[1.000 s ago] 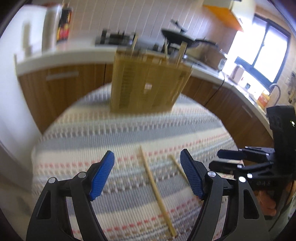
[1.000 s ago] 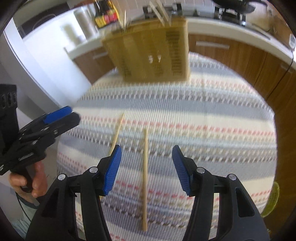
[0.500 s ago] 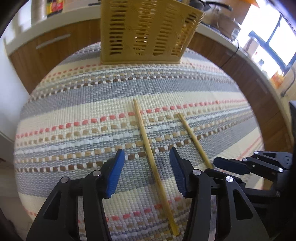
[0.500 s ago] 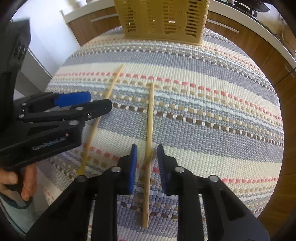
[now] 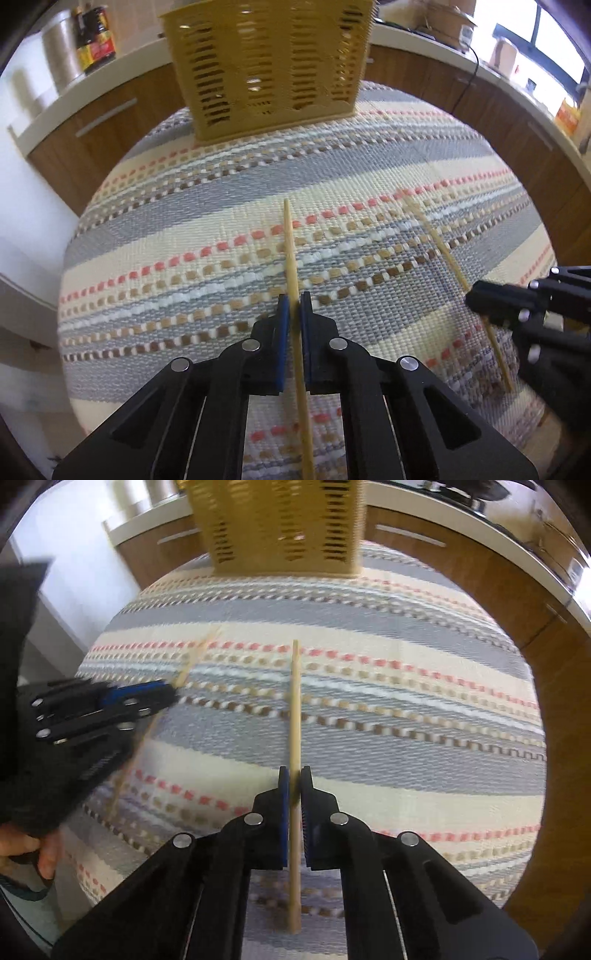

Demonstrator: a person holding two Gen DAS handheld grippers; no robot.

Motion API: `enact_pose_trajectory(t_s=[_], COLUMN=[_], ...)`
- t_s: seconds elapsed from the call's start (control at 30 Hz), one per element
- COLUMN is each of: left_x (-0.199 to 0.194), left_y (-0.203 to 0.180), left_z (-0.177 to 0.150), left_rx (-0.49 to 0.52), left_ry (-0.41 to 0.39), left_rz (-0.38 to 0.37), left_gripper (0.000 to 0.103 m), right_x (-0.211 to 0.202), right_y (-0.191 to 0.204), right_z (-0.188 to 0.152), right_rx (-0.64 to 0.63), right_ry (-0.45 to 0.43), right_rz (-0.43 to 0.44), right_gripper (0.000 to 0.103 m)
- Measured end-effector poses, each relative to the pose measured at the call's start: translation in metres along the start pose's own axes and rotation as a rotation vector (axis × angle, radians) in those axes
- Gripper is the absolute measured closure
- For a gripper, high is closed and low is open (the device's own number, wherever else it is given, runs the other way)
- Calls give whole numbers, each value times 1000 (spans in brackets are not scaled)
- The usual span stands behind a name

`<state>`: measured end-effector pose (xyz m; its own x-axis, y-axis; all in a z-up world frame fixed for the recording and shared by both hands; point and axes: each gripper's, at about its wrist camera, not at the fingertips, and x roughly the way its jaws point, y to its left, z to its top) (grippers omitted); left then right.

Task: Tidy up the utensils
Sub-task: 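Grasp a chopstick with the right tool while the left tool grasps the last chopstick, then carry both chopsticks to the yellow caddy and release them inside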

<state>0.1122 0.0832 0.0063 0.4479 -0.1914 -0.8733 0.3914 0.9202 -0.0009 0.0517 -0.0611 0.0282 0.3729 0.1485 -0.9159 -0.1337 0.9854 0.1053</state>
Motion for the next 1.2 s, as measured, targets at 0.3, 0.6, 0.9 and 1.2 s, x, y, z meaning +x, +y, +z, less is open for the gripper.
enact_pose_trajectory(t_s=[0.3,0.6,0.9,1.2], left_x=[-7,-15,6,13], left_y=[40,49,36,-6], left_z=[-8,2,16,18], left_rx=[-64,-64,3,220], left_ry=[37,37,149,181], left_rz=[-93,-201,-194,-38], left_gripper=[97,61,66,98], right_x=[-1,-19,11,31], right_y=[-33,-36,-33,-6], right_z=[2,13,42,58], right_rx=[81,110,54,-100], right_ry=[-23,-108,91,217], right_rz=[33,97,104,4], right_gripper=[97,41,75,99])
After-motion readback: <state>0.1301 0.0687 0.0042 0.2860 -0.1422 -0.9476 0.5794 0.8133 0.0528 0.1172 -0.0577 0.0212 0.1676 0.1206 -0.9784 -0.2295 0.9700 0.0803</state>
